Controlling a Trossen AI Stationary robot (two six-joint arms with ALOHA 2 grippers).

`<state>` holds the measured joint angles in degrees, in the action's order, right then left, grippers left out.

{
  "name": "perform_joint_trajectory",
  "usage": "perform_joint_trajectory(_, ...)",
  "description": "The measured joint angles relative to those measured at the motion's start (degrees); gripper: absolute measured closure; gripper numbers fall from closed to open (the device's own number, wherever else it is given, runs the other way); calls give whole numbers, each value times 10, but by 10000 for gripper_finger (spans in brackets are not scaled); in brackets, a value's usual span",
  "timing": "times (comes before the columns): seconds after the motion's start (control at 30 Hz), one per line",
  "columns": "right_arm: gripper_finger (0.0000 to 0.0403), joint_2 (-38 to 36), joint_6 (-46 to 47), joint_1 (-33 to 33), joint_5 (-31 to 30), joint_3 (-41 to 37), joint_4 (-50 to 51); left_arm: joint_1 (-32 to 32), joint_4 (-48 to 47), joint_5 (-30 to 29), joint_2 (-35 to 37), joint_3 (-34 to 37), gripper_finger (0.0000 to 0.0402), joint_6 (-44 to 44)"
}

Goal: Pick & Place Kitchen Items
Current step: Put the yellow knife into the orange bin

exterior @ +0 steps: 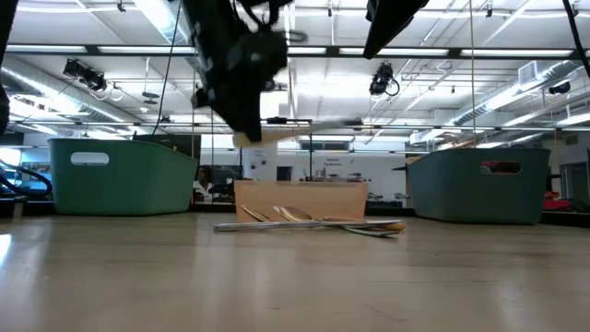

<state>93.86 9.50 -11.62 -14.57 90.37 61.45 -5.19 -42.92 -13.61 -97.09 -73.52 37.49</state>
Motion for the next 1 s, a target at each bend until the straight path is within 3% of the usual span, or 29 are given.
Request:
perform_joint_trajectory(0.43,355,0,4,0,0,0,-3,16,-38,-85,139,-1,345,-22)
perform_joint_trajectory(0.7,355,0,4,0,0,0,-10,66,-55,-85,147,-1,345,-50)
perform_joint_trajectory(1.0,355,0,-1,0,0,0,-13,146,-41,-47,146,-1,346,-96)
